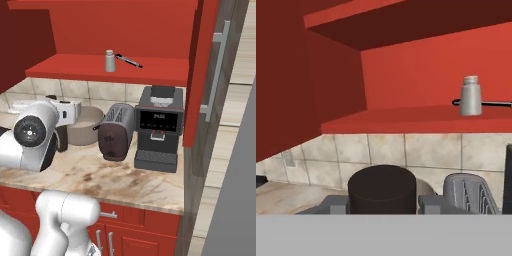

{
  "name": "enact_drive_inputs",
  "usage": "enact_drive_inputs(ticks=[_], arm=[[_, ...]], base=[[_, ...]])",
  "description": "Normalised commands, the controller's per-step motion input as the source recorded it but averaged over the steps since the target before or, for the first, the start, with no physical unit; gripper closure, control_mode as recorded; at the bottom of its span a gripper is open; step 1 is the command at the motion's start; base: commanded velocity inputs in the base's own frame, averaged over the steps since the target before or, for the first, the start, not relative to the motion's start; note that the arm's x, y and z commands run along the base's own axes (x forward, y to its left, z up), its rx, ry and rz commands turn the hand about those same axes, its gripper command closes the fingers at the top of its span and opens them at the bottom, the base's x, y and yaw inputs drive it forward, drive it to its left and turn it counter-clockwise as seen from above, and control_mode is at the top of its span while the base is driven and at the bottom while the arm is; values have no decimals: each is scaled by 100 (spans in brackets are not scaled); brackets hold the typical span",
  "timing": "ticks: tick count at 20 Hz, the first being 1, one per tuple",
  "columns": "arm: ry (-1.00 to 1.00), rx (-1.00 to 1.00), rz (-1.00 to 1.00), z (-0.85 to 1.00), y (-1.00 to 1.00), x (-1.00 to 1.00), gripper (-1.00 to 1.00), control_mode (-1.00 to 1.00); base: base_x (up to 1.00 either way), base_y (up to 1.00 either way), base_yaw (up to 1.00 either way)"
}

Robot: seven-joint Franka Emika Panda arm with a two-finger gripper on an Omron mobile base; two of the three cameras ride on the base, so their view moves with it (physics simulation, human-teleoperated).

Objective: Pick the shaker and syrup bottle from the counter and place them in the cabinet.

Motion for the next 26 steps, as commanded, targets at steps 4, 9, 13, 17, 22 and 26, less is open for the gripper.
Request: enact_drive_inputs(ticks=[4, 9, 13, 17, 22, 26], arm=[[0, -4, -5, 35, 1, -30, 100, -100], [0, -4, -5, 28, 0, -25, 100, -100], [0, -4, -4, 31, 0, -16, 100, -100], [0, -3, -5, 35, 0, -16, 100, -100], [0, -2, -3, 31, 0, -10, 100, -100], [-5, 0, -1, 21, 0, -13, 100, -100]], base=[[0, 0, 0], [0, 0, 0], [0, 0, 0], [0, 0, 0], [0, 0, 0], [0, 0, 0]])
